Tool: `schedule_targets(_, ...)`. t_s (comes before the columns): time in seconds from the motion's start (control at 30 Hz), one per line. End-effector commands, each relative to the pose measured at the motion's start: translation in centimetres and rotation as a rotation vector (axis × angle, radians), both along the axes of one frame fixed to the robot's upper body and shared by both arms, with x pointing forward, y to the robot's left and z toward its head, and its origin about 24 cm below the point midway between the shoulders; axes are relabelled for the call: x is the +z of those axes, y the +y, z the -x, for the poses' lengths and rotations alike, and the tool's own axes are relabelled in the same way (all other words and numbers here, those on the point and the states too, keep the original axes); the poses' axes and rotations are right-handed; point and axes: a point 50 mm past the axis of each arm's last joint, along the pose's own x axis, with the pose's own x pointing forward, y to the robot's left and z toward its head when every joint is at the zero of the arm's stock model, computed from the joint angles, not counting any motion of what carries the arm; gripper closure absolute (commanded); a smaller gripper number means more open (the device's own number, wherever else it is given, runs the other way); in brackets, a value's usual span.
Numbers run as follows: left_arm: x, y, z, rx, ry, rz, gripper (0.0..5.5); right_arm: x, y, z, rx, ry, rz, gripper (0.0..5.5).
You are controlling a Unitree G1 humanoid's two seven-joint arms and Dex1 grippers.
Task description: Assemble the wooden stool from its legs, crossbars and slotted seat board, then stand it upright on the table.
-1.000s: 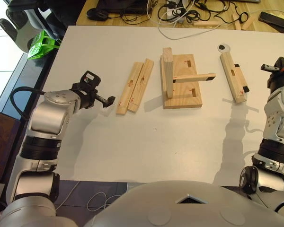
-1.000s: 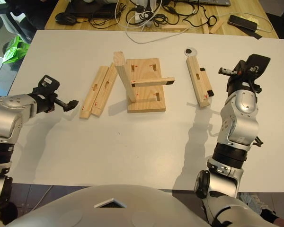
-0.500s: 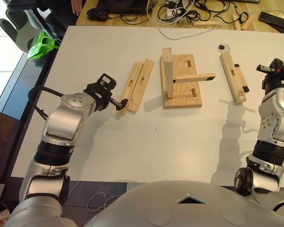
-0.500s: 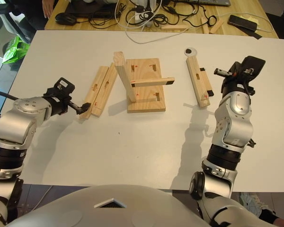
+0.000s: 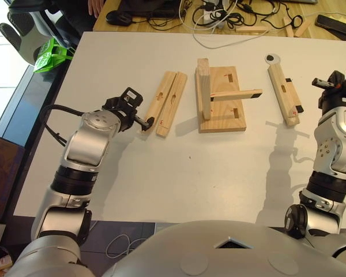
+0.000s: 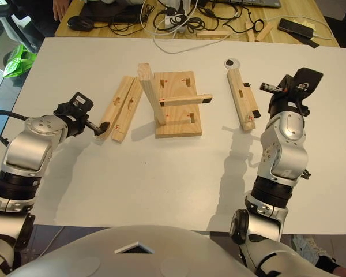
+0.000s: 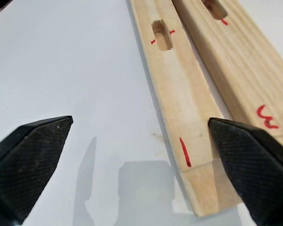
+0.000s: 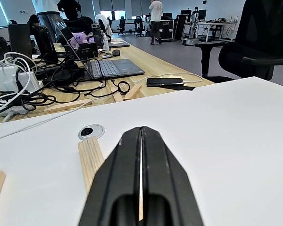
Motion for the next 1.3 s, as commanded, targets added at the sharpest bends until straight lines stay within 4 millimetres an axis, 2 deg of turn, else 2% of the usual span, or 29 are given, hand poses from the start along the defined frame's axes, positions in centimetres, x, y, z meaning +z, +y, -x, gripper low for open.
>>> schedule_targets(0.03,0.0,-0.3,0.3,0.006,-0.009,-0.004,0.11,0.4,0.1,-0.3,-0.003,-0.007,-0.006,5.5)
schedule_targets(0.2,1.0,0.0,-0.6,0.058,-0.096,-0.03,0.11,0.4,0.1,-0.2,-0.003,-0.007,-0.004,5.5)
schedule_targets(0.33,0.8,0.3,-0.6,0.067,-0.095,-0.036,0.11,0.4,0.1,-0.4,-0.002,-0.009,-0.004,5.5)
schedule_targets(0.83,0.2,-0.5,0.0,0.036,-0.058,0.007,0.11,0.4,0.0,-0.5,0.005,-0.003,-0.006,5.5)
schedule_targets(1.13,-0.9,-0.6,0.9,-0.008,0.025,-0.022,0.11,0.7,0.1,-0.6,0.003,-0.008,-0.019,5.5)
schedule_targets(1.3,-2.4,-0.4,1.1,0.066,0.154,0.028,0.11,1.4,0.4,-1.1,0.014,-0.027,-0.028,5.5)
